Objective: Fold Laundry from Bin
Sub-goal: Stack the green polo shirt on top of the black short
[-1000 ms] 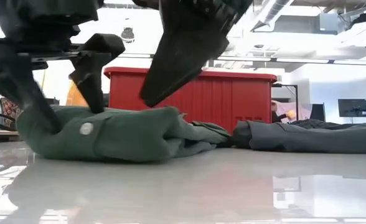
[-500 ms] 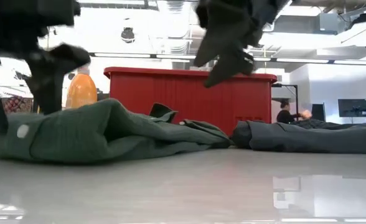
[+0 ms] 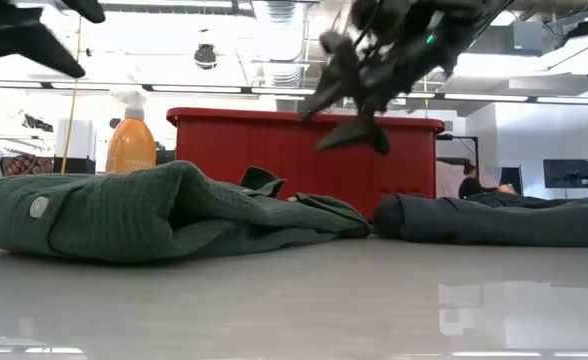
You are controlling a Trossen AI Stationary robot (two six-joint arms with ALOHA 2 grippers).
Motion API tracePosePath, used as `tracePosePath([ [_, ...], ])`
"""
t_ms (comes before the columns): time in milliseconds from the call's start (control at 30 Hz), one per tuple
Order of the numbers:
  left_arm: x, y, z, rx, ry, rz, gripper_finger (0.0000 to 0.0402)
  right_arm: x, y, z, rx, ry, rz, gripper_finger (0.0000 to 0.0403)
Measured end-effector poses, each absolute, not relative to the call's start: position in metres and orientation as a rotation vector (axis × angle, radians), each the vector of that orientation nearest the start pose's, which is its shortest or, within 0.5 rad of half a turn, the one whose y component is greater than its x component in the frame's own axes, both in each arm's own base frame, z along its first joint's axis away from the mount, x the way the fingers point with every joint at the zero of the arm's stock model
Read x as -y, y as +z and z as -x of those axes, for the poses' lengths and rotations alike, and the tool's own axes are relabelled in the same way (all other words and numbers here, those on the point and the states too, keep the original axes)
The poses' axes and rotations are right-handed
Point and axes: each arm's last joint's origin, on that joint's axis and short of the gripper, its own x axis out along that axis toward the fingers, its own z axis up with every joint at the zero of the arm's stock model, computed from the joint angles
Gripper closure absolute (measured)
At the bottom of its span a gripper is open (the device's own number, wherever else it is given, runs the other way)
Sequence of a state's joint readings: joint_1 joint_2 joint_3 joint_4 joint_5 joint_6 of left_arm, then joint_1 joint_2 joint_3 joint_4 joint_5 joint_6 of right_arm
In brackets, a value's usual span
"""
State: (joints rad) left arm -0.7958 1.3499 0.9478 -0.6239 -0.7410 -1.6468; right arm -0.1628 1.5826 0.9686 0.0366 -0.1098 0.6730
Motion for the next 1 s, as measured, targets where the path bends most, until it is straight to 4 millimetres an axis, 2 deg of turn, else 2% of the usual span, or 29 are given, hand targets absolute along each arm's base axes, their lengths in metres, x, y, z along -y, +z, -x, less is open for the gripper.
tracePosePath([
  [133, 0.181, 0.229, -0.196, -0.543, 0.597, 1.06, 0.0154, 0.067, 0.203, -0.348, -0.606, -0.246, -0.684, 0.0108],
  [267, 0.196, 0.206, -0.197, -0.584, 0.674, 1.161, 0.0154, 0.073, 0.187, -0.364, -0.701, -0.235, -0.617, 0.0104],
  [467, 0.207, 0.176, -0.21, -0.631, 0.717, 1.138, 0.0154, 0.081, 0.171, -0.387, -0.785, -0.233, -0.549, 0.0103],
  [700, 0.206, 0.144, -0.216, -0.728, 0.812, 1.035, 0.0154, 0.086, 0.153, -0.401, -0.907, -0.336, -0.456, 0.0103],
  [833, 0.201, 0.137, -0.212, -0.761, 0.879, 0.953, 0.0154, 0.08, 0.142, -0.406, -0.998, -0.35, -0.435, 0.0103],
  [933, 0.194, 0.137, -0.208, -0.777, 0.931, 0.877, 0.0154, 0.065, 0.139, -0.409, -1.039, -0.311, -0.527, 0.0103],
  [1000, 0.189, 0.14, -0.204, -0.782, 0.955, 0.84, 0.0154, 0.048, 0.144, -0.411, -1.049, -0.25, -0.625, 0.0103],
])
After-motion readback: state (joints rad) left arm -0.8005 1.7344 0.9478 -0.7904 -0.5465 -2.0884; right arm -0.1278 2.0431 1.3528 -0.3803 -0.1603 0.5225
